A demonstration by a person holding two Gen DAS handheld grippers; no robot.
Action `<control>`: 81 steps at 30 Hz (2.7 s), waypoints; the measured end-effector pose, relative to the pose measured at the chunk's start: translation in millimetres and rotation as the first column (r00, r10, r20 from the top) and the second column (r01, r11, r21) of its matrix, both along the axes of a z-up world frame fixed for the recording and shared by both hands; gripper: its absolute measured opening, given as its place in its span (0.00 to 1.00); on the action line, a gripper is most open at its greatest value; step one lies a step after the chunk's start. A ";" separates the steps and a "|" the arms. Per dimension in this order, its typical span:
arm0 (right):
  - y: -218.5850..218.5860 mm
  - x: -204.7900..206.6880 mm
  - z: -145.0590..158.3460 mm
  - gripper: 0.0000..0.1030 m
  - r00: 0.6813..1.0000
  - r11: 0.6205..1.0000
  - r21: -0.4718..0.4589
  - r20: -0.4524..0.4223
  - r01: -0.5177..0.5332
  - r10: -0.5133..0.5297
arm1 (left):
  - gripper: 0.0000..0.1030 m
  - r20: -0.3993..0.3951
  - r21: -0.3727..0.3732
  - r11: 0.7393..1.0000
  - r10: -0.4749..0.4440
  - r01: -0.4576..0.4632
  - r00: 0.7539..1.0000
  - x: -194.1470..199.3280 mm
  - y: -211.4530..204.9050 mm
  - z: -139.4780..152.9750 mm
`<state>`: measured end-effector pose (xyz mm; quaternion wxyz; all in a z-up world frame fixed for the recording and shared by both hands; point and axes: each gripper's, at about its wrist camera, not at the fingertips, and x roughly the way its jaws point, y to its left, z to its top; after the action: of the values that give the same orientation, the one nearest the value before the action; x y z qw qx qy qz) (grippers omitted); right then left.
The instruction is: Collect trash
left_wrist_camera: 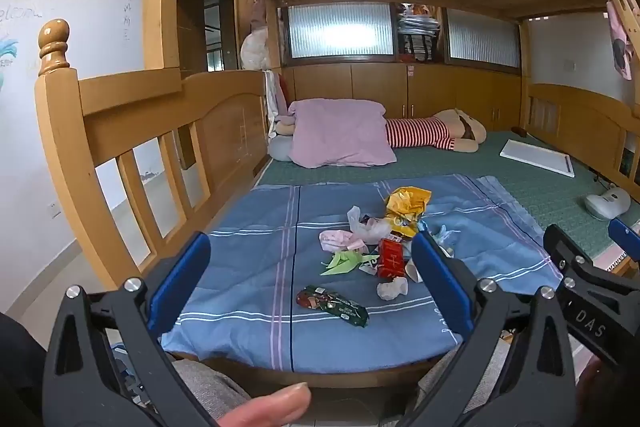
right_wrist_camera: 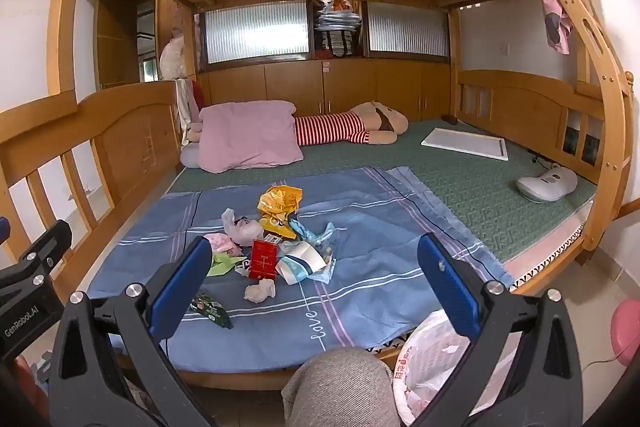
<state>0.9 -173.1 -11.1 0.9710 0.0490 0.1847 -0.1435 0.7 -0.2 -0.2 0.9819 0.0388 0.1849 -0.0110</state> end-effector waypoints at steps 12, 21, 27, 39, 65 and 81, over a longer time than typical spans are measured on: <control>-13.3 -2.7 -1.6 0.97 1.000 0.999 0.017 -0.007 0.028 -0.028 | 0.97 -0.086 -0.122 0.992 -0.024 0.014 0.996 -16.9 5.7 -24.4; -26.8 -6.1 2.0 0.97 0.998 0.997 0.046 0.001 0.067 -0.067 | 0.97 -0.261 -0.081 0.990 -0.136 0.119 0.956 -72.4 -13.0 -89.1; -25.7 -6.2 4.1 0.97 0.998 0.997 0.041 0.002 0.066 -0.066 | 0.97 -0.235 -0.071 0.993 -0.104 0.089 0.966 -86.2 -8.8 -88.9; -22.7 -9.8 9.6 0.97 0.998 0.998 0.008 0.024 0.063 -0.063 | 0.97 -0.181 -0.231 0.948 -0.263 0.219 0.948 -95.7 -0.9 -78.6; -22.4 -9.3 11.9 0.97 0.998 0.998 0.034 0.017 0.057 -0.057 | 0.97 0.012 -0.044 0.979 0.201 -0.201 0.979 -8.9 15.7 9.4; -20.8 -9.7 11.8 0.97 0.999 0.999 0.023 0.017 0.037 -0.037 | 0.97 0.020 -0.014 0.982 0.186 -0.186 0.982 -5.2 14.7 5.6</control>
<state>-8.9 -193.9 0.7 0.9691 0.0645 0.1771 -0.1589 -4.5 14.5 5.4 0.9808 0.0153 0.1775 0.0800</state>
